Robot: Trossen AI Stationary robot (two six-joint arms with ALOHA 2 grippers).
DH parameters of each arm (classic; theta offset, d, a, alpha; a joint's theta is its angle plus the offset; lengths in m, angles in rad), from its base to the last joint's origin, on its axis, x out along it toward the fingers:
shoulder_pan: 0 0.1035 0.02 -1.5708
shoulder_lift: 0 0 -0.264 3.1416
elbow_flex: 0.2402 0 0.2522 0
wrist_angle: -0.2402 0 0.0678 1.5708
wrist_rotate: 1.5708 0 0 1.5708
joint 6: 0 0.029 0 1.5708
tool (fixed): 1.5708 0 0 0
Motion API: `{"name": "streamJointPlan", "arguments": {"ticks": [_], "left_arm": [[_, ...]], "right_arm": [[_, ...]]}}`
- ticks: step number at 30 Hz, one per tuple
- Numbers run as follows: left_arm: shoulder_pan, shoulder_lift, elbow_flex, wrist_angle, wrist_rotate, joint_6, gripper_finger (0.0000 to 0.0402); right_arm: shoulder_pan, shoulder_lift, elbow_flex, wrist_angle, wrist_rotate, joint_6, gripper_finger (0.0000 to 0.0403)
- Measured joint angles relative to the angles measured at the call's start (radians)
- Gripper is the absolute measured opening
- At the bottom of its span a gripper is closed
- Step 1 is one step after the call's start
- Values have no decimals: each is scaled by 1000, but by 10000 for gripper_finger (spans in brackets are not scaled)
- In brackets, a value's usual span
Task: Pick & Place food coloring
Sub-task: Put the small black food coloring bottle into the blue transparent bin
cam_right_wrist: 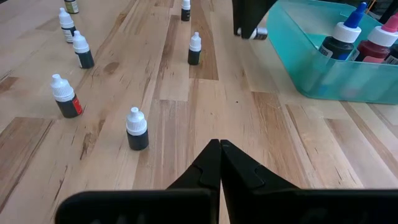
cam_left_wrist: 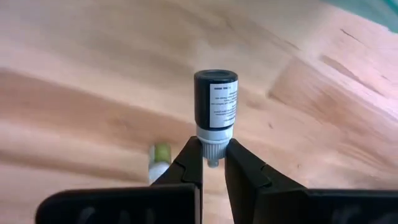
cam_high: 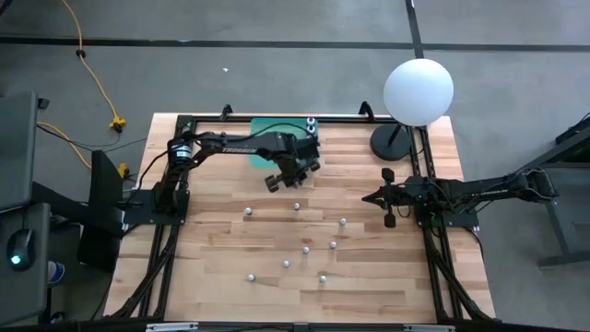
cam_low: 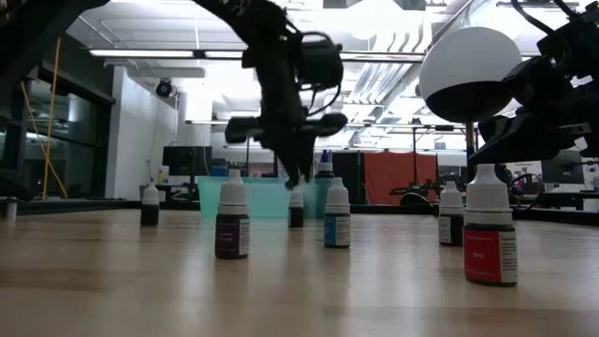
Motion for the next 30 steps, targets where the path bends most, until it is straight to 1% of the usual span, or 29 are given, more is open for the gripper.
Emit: {"name": "streamJointPlan", "arguments": {"ticks": [4, 10, 13, 21, 24, 30], "left_arm": [[12, -1, 78, -63, 34, -27, 23], [76, -2, 141, -98, 152, -66, 22], [120, -2, 153, -93, 229, -80, 22], [265, -4, 158, -5, 368, -82, 21], [327, -4, 158, 20, 438, -80, 21], [440, -4, 158, 21, 552, -52, 21]], "right_arm": [[0, 0, 0, 0, 0, 0, 0], [0, 0, 0, 0, 0, 0, 0], [0, 0, 0, 0, 0, 0, 0], [0, 0, 0, 0, 0, 0, 0], [0, 0, 0, 0, 0, 0, 0], [0, 0, 0, 0, 0, 0, 0]]}}
